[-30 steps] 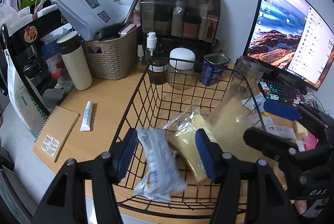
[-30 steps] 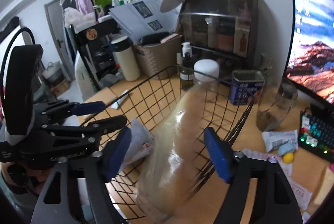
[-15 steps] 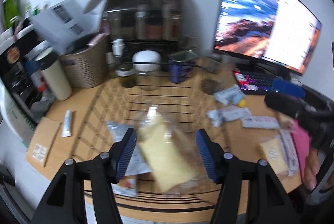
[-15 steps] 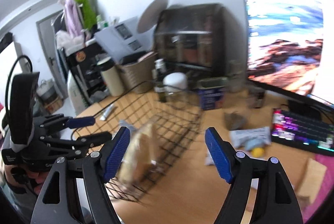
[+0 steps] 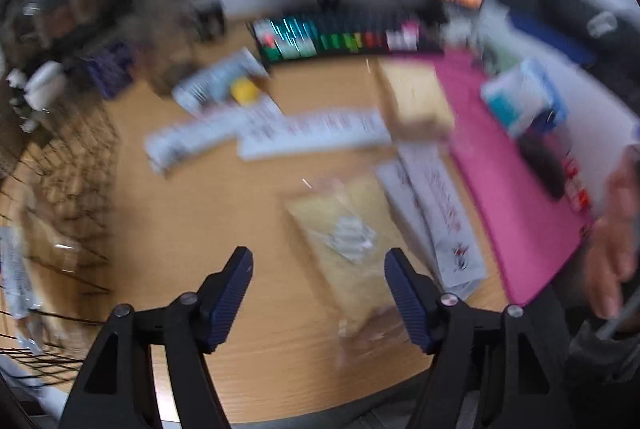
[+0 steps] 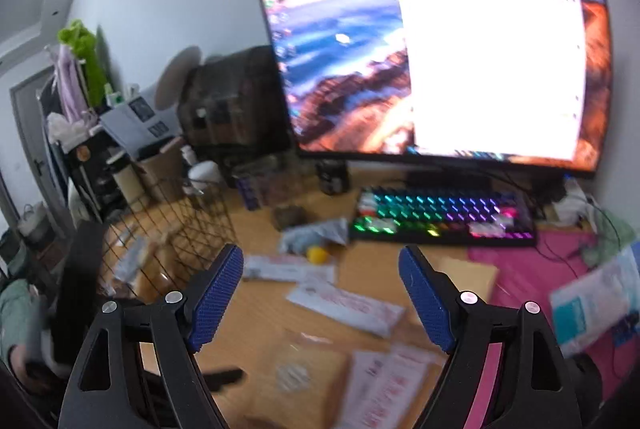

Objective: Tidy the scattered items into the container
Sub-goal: 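Grasp the bread bag with the white sachet using the left tool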

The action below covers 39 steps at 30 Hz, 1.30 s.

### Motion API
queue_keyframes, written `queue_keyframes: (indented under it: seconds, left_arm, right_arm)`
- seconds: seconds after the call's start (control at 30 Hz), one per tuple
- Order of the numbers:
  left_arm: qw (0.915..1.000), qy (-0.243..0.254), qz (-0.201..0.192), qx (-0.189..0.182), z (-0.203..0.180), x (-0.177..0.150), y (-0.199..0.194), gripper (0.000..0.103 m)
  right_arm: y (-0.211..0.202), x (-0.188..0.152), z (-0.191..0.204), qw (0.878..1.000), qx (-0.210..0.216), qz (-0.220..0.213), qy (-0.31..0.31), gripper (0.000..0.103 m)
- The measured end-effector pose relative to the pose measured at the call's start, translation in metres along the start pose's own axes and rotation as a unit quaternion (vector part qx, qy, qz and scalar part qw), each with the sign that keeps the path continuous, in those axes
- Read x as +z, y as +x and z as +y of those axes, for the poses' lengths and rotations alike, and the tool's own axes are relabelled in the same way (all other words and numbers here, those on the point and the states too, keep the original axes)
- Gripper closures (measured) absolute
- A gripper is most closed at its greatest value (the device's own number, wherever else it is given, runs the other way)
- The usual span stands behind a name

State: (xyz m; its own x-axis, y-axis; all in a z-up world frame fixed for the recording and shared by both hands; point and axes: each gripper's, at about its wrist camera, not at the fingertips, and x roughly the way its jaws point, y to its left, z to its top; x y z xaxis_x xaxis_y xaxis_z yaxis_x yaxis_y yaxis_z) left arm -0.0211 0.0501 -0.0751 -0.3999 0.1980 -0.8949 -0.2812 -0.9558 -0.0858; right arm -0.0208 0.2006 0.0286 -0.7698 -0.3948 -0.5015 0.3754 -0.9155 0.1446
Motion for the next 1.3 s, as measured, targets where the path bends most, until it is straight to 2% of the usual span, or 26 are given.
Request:
queue_keyframes:
  seconds: [0.13,0.2,0.27,0.33,0.47,0.6,0.77,0.93,1.0,1.03,1.07,1.3]
  left_arm:
    - [0.9983,-0.049,0.021,0.025,-0.009,-0.001,0.027,0.029]
    - [0.9976,-0.062,0.022,0.022,-0.013,-0.002,0.034,0.029]
    - [0.9966,-0.078,0.012,0.022,-0.017,0.000,0.038,0.027]
    - [0.9958,-0.087,0.008,0.027,-0.019,0.006,0.042,0.026]
    - [0.9955,-0.089,0.009,0.033,-0.026,0.016,0.045,0.024]
    - [0.9965,-0.075,0.008,0.037,-0.033,0.021,0.052,0.019]
    - [0.9956,-0.054,0.016,0.075,-0.047,0.021,0.068,0.011]
    - [0.9975,-0.042,0.005,0.057,-0.043,0.022,0.073,0.009]
    - [0.9980,-0.033,-0.001,0.054,-0.042,0.021,0.072,0.013]
    - [0.9982,-0.029,-0.004,0.052,-0.039,0.020,0.070,0.021]
    - [0.9983,-0.030,-0.006,0.049,-0.037,0.020,0.067,0.024]
    - [0.9979,-0.053,-0.005,0.038,-0.013,0.019,0.055,0.028]
  right_arm:
    - [0.011,-0.036,-0.017,0.997,-0.015,0.075,-0.029,0.021]
    - [0.019,-0.056,-0.031,0.993,-0.020,0.113,-0.029,0.021]
    - [0.024,-0.070,-0.047,0.991,-0.015,0.129,-0.014,0.021]
    - [0.024,-0.079,-0.063,0.991,-0.009,0.135,0.012,0.021]
    - [0.016,-0.087,-0.086,0.992,-0.009,0.118,0.053,0.021]
    - [0.016,-0.090,-0.093,0.991,-0.007,0.121,0.056,0.021]
    - [0.018,-0.090,-0.098,0.991,-0.005,0.122,0.062,0.021]
    - [0.014,-0.090,-0.107,0.990,-0.012,0.115,0.075,0.021]
    - [0.014,-0.089,-0.107,0.991,-0.016,0.113,0.074,0.021]
    - [0.015,-0.089,-0.106,0.991,-0.018,0.115,0.071,0.021]
    - [0.016,-0.090,-0.105,0.990,-0.018,0.120,0.068,0.021]
    - [0.037,-0.104,-0.090,0.984,-0.013,0.163,0.071,0.021]
